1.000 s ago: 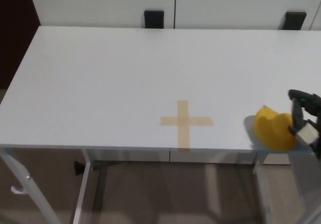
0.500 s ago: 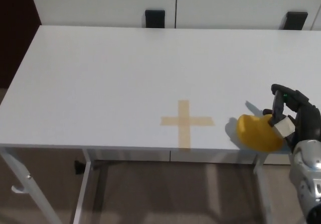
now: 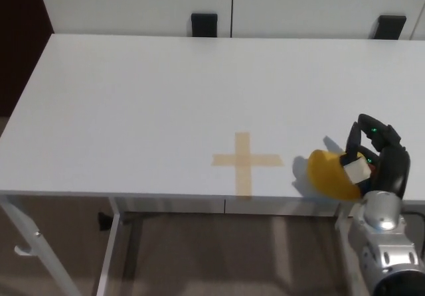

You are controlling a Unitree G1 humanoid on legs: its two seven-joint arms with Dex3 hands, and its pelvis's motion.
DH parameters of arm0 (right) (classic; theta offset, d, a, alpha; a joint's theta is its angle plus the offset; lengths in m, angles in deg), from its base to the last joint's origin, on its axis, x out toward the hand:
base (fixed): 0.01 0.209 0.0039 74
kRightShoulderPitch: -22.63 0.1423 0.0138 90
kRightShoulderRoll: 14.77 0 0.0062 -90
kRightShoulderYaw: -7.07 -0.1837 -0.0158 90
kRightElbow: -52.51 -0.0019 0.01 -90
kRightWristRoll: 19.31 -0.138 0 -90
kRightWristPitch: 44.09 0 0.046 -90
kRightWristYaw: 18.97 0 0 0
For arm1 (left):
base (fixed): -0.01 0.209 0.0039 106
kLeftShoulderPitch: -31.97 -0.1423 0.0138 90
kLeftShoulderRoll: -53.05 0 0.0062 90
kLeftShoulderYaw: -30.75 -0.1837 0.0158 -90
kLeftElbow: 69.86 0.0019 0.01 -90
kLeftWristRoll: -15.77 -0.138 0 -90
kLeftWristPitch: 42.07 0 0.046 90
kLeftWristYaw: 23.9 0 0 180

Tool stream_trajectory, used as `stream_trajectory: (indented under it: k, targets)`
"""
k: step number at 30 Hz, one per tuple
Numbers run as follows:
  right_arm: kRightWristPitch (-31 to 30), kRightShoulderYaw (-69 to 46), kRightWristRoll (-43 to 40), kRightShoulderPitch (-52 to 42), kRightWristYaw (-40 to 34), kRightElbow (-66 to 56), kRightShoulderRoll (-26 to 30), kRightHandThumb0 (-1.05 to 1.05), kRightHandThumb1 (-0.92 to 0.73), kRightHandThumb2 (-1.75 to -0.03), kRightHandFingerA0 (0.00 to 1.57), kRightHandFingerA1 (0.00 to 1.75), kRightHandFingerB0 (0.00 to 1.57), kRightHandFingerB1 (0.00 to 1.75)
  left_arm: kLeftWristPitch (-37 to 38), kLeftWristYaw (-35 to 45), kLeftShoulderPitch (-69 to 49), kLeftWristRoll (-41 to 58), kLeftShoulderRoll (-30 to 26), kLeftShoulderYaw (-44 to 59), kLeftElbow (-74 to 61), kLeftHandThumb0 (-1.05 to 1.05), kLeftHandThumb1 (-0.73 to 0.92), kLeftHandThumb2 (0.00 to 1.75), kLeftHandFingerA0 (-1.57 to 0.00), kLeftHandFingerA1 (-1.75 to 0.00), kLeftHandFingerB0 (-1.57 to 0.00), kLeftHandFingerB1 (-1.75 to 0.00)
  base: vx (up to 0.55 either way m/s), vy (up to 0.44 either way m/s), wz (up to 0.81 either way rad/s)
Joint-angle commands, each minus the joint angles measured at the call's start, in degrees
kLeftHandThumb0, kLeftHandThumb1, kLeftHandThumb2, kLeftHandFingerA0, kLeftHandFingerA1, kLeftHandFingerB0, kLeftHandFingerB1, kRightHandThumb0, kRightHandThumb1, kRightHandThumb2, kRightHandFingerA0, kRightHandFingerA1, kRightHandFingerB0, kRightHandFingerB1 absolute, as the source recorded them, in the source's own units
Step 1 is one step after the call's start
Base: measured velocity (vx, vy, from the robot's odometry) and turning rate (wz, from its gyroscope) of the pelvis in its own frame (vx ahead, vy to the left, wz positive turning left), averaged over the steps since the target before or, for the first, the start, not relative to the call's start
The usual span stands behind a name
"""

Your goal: The robot uses its right hand to push the yellow duck toy to the center of the white desk.

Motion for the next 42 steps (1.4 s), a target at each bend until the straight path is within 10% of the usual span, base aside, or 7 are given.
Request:
stream_trajectory:
  k: [1, 9, 10, 16, 22, 23, 42]
  targets:
    - [7.4, -0.4, 4.5, 0.7, -19.9, 2.9, -5.1, -0.78, -0.69, -1.07, 0.12, 0.51, 0.34, 0.54, 4.5, 0.6, -0.3, 0.4, -0.1, 0.2, 0.0, -0.03, 0.44, 1.05, -0.98, -1.02, -0.96, -1.02, 0.00, 0.000, 0.00]
    - [9.5, 1.0, 6.6, 1.9, -24.7, 4.4, -8.0, -0.77, -0.69, -1.06, 0.17, 0.54, 0.36, 0.56, 5.0, 0.5, -0.1, 0.1, 0.2, -0.1, -0.2, -0.05, 0.43, 0.99, -0.95, -0.98, -0.91, -0.98, 0.00, 0.000, 0.00]
    - [9.7, 1.1, 6.7, 2.2, -24.7, 4.8, -8.5, -0.74, -0.87, -0.66, 0.18, 0.45, 0.41, 0.43, 4.8, 0.6, 0.1, 0.2, 0.2, 0.0, 0.0, -0.05, 0.46, 1.01, -0.95, -0.98, -0.90, -0.97, 0.00, 0.000, 0.00]
    - [10.6, 1.7, 6.9, 3.1, -24.7, 5.7, -9.5, -0.75, -0.87, -0.66, 0.19, 0.45, 0.42, 0.43, 4.5, 0.9, 0.4, 0.6, 0.4, 0.3, 0.1, -0.04, 0.43, 1.02, -0.96, -0.98, -0.94, -1.00, 0.00, 0.000, 0.00]
    - [11.3, 4.0, 7.3, 4.4, -22.8, 7.5, -9.5, -0.81, -0.70, -1.06, 0.14, 0.53, 0.31, 0.53, 4.3, 0.9, 0.7, 0.0, 0.4, -0.3, -0.1, -0.06, 0.45, 1.03, -0.97, -0.99, -0.95, -1.01, 0.00, 0.000, 0.00]
    - [11.5, 5.2, 7.7, 4.5, -21.0, 8.0, -8.9, -0.80, -0.90, -0.67, 0.24, 0.52, 0.36, 0.44, 4.4, 1.1, 0.6, 0.1, 0.3, -0.3, -0.1, -0.04, 0.40, 0.97, -0.96, -0.98, -0.92, -1.01, 0.00, 0.000, 0.00]
    - [7.3, 7.2, 2.5, 3.0, 3.7, 6.2, -2.7, -0.83, -0.92, -0.71, 0.43, 0.51, 0.40, 0.42, 4.6, 1.5, 0.4, 0.0, -0.3, -0.6, -0.3, -0.07, 0.45, 1.00, -0.94, -0.98, -0.93, -1.01, 0.00, 0.000, 0.00]
